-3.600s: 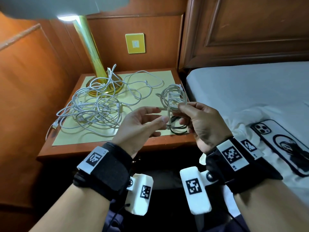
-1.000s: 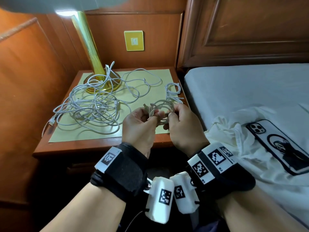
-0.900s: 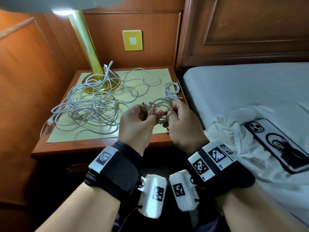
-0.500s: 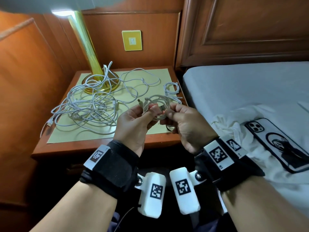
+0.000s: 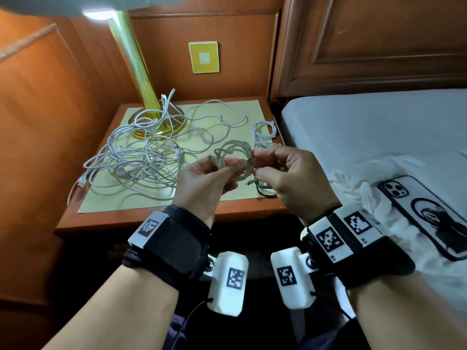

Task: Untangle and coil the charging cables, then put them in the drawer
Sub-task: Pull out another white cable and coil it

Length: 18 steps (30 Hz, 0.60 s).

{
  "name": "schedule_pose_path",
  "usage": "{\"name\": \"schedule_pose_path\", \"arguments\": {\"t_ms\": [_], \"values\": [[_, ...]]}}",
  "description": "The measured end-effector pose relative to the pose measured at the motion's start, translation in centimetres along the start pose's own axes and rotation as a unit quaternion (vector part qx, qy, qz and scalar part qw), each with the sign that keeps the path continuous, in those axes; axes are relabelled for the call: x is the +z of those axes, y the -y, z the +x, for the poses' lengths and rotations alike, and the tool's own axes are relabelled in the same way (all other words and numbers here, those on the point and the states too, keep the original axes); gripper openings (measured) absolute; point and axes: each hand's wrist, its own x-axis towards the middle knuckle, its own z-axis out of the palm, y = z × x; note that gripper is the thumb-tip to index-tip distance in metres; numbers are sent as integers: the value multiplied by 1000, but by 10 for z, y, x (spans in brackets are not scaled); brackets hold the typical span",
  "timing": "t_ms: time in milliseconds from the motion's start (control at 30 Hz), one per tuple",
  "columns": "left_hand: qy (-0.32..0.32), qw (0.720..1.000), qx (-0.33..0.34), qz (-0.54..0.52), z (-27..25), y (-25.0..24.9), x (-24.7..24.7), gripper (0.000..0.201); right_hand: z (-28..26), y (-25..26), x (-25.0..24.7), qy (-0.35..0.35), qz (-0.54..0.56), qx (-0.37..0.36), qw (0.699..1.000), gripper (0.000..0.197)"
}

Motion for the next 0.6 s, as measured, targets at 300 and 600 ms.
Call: {"name": "schedule_pose_path", "arguments": {"t_ms": [300,600], "values": [[87,996,1,2,11,-13,-3,53,11,4,-9,-9,18,32,999,14],[90,995,-51,1,75,-6,5,37,64,-23,-13,-39,-193,-39,980,16]]}}
